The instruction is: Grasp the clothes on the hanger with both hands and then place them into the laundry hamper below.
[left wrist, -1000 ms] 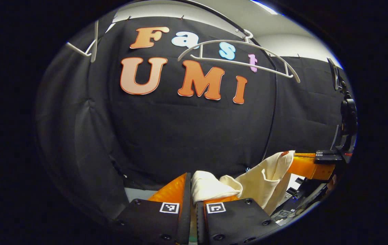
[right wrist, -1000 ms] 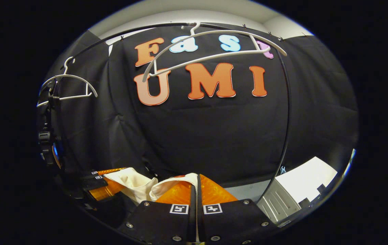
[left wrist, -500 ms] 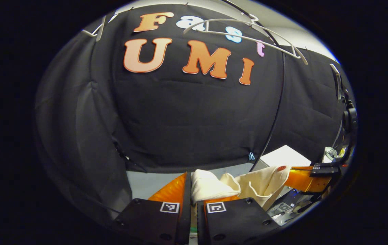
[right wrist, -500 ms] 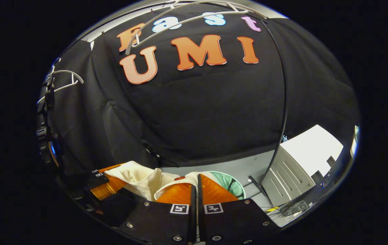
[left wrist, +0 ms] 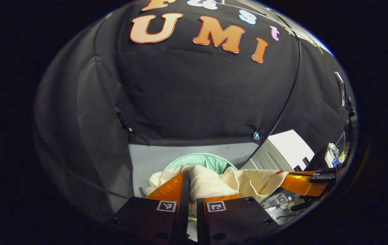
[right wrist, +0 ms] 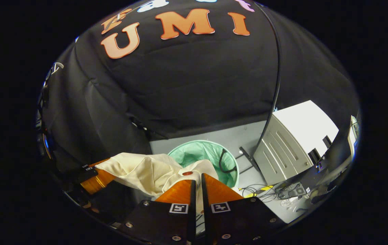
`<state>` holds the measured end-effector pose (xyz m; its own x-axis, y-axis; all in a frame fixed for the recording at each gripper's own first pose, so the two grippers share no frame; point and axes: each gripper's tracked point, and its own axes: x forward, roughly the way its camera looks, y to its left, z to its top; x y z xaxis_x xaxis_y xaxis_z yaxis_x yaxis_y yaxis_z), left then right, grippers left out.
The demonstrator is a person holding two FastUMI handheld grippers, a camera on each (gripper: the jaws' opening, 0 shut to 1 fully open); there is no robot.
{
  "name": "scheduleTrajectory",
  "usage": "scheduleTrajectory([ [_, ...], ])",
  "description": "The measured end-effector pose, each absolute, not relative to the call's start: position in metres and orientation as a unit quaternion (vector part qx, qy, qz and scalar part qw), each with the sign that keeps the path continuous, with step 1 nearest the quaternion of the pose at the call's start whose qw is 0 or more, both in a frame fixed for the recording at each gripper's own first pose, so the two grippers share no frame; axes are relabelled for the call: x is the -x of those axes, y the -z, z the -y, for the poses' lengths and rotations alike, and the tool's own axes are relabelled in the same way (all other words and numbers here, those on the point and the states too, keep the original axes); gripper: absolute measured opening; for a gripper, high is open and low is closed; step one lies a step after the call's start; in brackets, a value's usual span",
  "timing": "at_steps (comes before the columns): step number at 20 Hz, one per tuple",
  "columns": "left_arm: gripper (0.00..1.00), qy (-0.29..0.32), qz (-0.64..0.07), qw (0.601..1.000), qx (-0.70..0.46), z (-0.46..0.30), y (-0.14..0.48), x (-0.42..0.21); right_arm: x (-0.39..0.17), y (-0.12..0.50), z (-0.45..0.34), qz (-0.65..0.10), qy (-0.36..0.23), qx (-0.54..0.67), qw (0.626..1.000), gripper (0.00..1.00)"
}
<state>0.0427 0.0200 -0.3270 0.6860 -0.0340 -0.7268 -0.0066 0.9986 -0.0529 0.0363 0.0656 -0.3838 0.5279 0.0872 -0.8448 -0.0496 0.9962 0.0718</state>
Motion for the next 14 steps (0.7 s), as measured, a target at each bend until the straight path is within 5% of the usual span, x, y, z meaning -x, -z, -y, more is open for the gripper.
scheduleTrajectory([
  [3, 0.30, -0.005, -0.419, 0.907, 0.038, -0.024, 0.343, -0.039, -0.037, 0.388, -0.060, -0.493, -0.027, -0.032, 0.869, 0.23],
  [5, 0.48, -0.009, -0.425, 0.904, 0.039, -0.028, 0.346, -0.036, -0.038, 0.388, -0.053, -0.491, -0.018, -0.029, 0.871, 0.36],
  [6, 0.71, -0.010, -0.430, 0.902, 0.039, -0.028, 0.348, -0.033, -0.037, 0.390, -0.052, -0.493, -0.018, -0.032, 0.869, 0.41],
  [8, 0.78, -0.009, -0.438, 0.898, 0.041, -0.027, 0.352, -0.030, -0.032, 0.395, -0.051, -0.503, -0.015, -0.035, 0.864, 0.69],
  [9, 0.82, -0.011, -0.441, 0.897, 0.041, -0.028, 0.354, -0.029, -0.030, 0.395, -0.050, -0.507, -0.011, -0.031, 0.861, 0.74],
  [10, 0.99, -0.013, -0.442, 0.896, 0.043, -0.029, 0.352, -0.028, -0.028, 0.396, -0.046, -0.510, -0.005, -0.027, 0.859, 0.83],
  [14, 1.00, -0.024, -0.440, 0.896, 0.051, -0.036, 0.351, -0.024, -0.022, 0.401, -0.042, -0.519, 0.004, -0.023, 0.854, 0.93],
])
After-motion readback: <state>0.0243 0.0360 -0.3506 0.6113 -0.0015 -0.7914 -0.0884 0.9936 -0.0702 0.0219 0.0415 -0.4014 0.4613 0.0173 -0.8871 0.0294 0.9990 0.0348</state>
